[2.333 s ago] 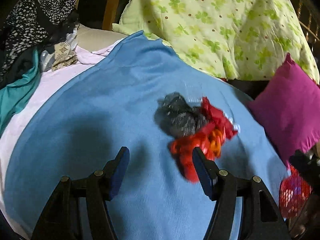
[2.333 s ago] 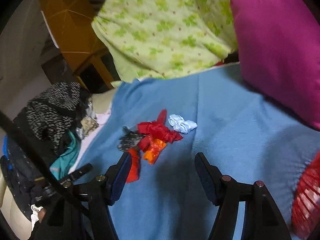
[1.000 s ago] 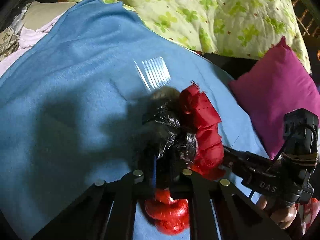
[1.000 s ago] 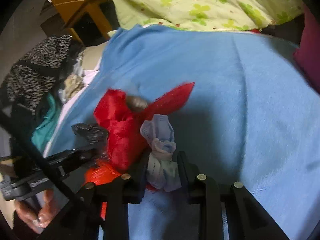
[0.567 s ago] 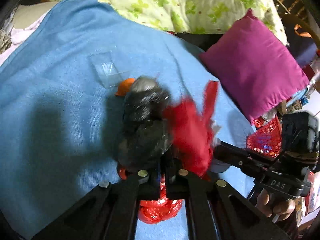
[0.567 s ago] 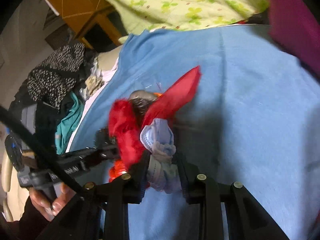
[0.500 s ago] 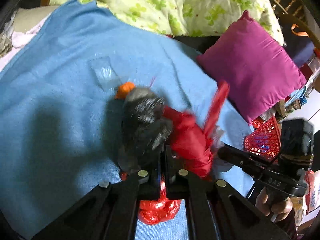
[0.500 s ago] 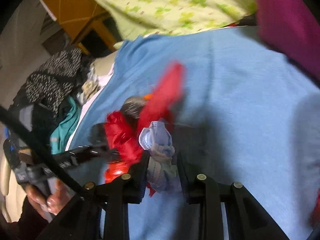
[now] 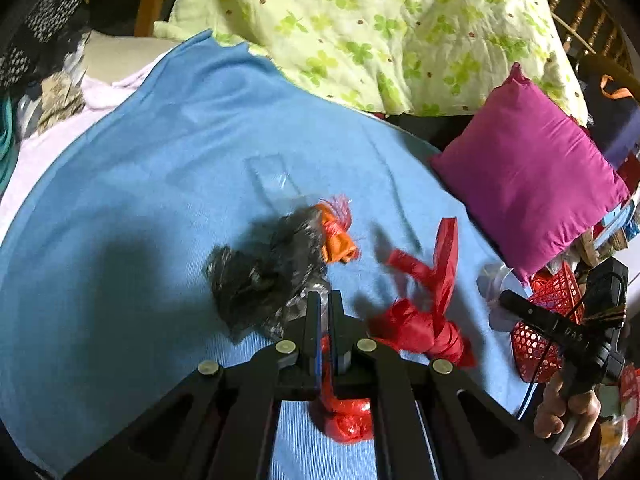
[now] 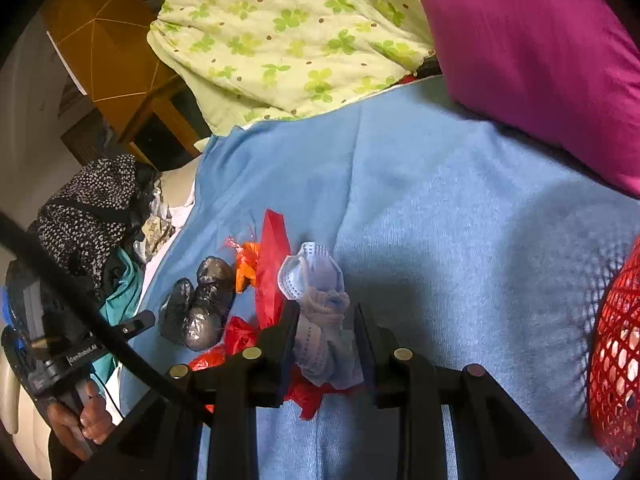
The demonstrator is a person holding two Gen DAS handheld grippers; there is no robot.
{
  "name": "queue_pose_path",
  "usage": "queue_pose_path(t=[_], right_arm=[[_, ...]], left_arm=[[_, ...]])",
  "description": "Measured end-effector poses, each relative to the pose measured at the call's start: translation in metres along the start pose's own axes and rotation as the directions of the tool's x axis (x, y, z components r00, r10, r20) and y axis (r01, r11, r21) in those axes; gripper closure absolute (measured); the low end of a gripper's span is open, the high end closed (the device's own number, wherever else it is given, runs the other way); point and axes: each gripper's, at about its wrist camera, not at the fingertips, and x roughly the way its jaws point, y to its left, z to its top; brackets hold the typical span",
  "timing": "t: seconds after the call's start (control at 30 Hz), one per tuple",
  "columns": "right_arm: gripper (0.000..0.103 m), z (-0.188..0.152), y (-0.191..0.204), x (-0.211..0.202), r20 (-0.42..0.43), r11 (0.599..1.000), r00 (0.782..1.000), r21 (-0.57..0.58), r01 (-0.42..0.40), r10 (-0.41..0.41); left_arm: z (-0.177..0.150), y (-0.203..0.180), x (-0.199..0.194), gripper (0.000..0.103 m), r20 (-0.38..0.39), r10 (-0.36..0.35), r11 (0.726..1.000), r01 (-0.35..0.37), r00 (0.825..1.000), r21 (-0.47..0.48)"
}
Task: Collect trash
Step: 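Grasp the white-blue mask with the right tool while the left tool reaches the red bag, then close the left tool on the red plastic bag and lift it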
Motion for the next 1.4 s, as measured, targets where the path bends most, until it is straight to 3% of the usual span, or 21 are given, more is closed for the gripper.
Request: queue_pose_path(t=[0.13,0.17,0.2,0.27,0.3,0.4,0.5,0.6,0.63,0.67,0.8,1.23,1.4], right_arm=[[0.073,0.002,0.003,0.004,0.000,1.000,1.000,-0.009,-0.009,0.009],[0.073,0.002,0.005,0.006,0.002,1.000,1.000,-0.008,-0.007,0.007],[0.073,0.002,0.004,0.007,0.002,1.000,1.000,-0.004,-0.007,0.007],[0.073,0.002,0.000,0.006,0.002,1.000,1.000,0.008,-0.011,0.011],[0.073,0.003,-0.002,0.007,0.001,1.000,1.000,0.012,-0.013,0.013],[0.073,0.003,-0.004,0.007,-0.004,1.000,1.000,0.008,-0.015,0.015],[0.073,0.002,-0.006,0.004,0.000,1.000,1.000,0.002,-0.018,0.018],[0.073,0.002,-0.010,-0.001,0.007,1.000,1.000,0.008,-0.025,0.025],[0.073,0.001,-0.011,-0.003,0.010,1.000,1.000,0.009,-0.026,0.026],[0.073,0.001,-0.012,-0.005,0.012,1.000,1.000,0.010,-0.028,0.028],[0.073,0.001,-0.014,-0.012,0.026,0.999,0.999,0.003,-0.038,0.038],[0.073,-0.002,-0.002,-0.059,0.134,0.987,0.979,-0.064,-0.148,0.156],[0.073,-0.009,0.000,-0.095,0.198,0.985,0.965,-0.050,-0.166,0.173]], left_arm=[[-0.007,-0.005,0.000,0.094,0.005,0.017,1.000,-0.017,1.000,0.016],[-0.011,-0.009,0.000,0.086,-0.001,-0.010,1.000,0.010,1.000,0.024],[-0.015,-0.014,0.000,0.068,-0.007,-0.032,0.999,0.032,0.999,0.031],[-0.028,-0.024,0.001,0.041,-0.015,-0.041,0.998,0.041,0.999,0.052],[-0.036,-0.031,0.003,0.039,-0.021,-0.042,0.997,0.043,0.999,0.069],[-0.056,-0.051,0.019,0.039,-0.072,-0.030,0.989,0.040,0.997,0.141],[-0.065,-0.058,0.034,0.039,-0.074,0.052,0.980,-0.037,0.996,0.195],[-0.067,-0.054,0.048,0.039,-0.096,0.072,0.983,-0.055,0.993,0.174],[-0.067,-0.051,0.051,0.041,-0.101,0.071,0.986,-0.054,0.992,0.160],[-0.068,-0.050,0.054,0.053,-0.103,0.070,0.987,-0.054,0.992,0.152],[-0.071,-0.052,0.054,0.057,-0.070,0.087,0.984,-0.075,0.994,0.161],[-0.094,-0.086,-0.004,0.059,0.014,0.033,0.984,-0.035,0.999,0.176],[-0.086,-0.112,-0.035,0.059,0.075,0.048,0.967,-0.065,0.996,0.246]])
